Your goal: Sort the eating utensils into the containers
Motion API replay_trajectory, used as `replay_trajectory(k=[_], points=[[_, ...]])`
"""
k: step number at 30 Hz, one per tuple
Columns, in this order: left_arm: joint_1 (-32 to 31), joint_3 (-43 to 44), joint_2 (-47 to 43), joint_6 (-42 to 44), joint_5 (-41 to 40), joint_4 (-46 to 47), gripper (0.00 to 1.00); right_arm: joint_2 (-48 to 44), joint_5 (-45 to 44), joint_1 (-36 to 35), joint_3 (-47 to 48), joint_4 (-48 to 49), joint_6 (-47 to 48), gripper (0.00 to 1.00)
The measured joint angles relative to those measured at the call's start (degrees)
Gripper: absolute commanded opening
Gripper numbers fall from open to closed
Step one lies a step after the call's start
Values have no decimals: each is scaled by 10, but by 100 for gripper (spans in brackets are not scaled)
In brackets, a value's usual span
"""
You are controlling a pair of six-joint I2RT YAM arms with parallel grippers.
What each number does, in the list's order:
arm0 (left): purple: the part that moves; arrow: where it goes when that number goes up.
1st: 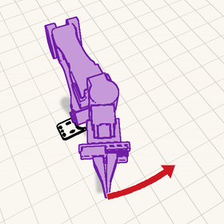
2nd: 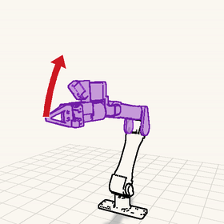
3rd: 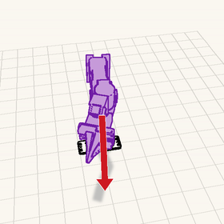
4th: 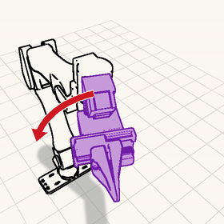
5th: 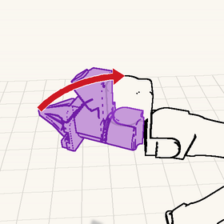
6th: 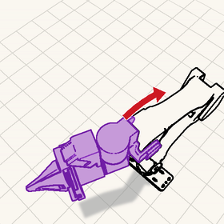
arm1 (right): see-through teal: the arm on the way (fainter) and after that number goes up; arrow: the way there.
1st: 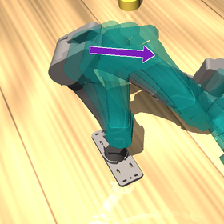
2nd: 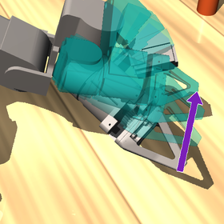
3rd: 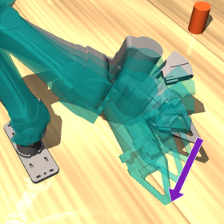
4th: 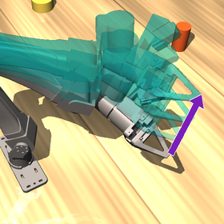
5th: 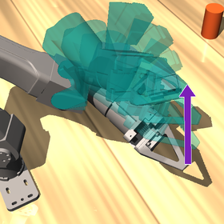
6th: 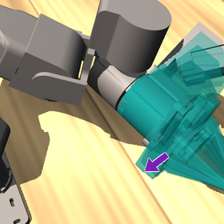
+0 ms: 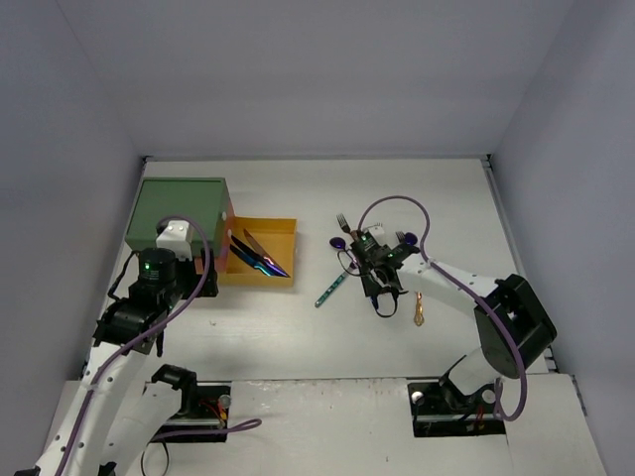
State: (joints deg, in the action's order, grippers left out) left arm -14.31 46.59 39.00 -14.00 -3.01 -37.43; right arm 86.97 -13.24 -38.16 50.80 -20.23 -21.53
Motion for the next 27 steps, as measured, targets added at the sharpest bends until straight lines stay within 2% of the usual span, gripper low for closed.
replay_trajectory(k=[14,27], points=[[0,0,2,0,0,0,82,22,89,21,-29,56,-24,31],[0,0,8,0,0,0,82,44,89,21,-30,79,-38,28]])
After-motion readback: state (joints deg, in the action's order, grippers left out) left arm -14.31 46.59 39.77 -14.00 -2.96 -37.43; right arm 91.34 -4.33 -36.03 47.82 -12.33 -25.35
